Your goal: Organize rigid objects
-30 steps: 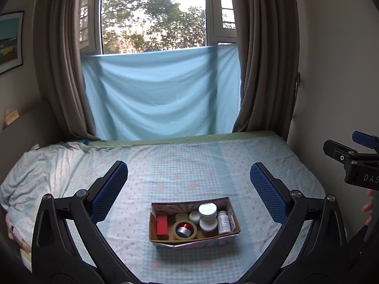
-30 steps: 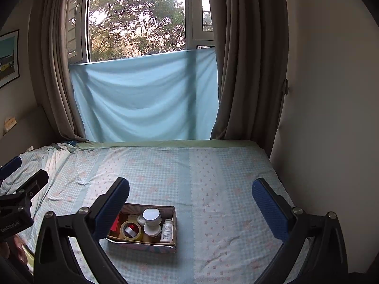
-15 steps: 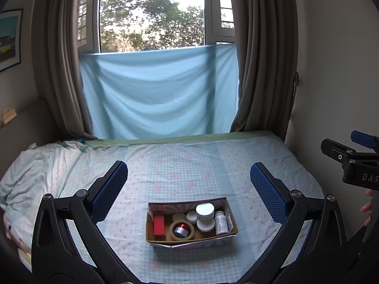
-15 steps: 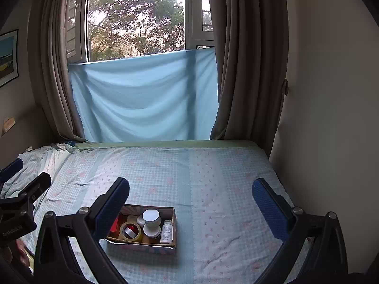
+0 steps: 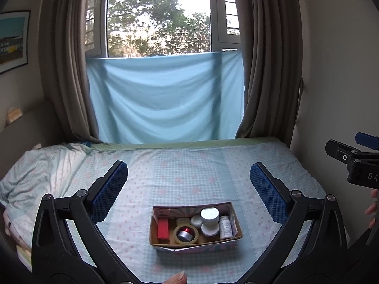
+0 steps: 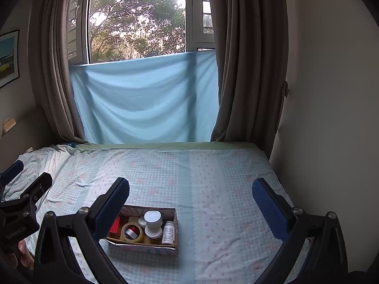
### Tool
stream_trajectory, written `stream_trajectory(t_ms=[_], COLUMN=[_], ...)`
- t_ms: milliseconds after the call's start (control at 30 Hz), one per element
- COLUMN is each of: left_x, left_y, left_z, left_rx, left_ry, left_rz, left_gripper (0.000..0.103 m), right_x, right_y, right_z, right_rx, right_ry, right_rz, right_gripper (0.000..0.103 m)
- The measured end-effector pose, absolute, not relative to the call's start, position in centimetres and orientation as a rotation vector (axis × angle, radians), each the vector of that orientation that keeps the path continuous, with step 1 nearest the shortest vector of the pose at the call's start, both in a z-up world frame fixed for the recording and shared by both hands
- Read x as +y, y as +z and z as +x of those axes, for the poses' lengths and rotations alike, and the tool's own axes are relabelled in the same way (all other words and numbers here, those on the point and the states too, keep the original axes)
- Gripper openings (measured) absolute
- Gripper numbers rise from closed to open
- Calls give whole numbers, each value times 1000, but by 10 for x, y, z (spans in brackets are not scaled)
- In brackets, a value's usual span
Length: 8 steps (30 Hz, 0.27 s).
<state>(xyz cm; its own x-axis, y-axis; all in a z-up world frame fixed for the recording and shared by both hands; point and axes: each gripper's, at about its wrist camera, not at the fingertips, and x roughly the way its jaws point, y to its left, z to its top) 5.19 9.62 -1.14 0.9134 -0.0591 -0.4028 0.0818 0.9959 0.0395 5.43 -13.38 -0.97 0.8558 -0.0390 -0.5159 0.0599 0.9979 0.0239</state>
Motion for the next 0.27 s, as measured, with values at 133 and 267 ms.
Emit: stream_trajectory(t_ms=[133,267], left_x=[96,95], left_y=[-13,-13], left_z=[49,47], left_rx=[401,386], left_ry=[-70,-86], left_rz=[67,75], left_gripper=[103,103], right_x=[-133,-132], right_y=[-11,-12], right_z=[53,52], right_rx=[543,545], right_ry=[-51,-51], right_rz=[42,43], right_gripper=[103,103])
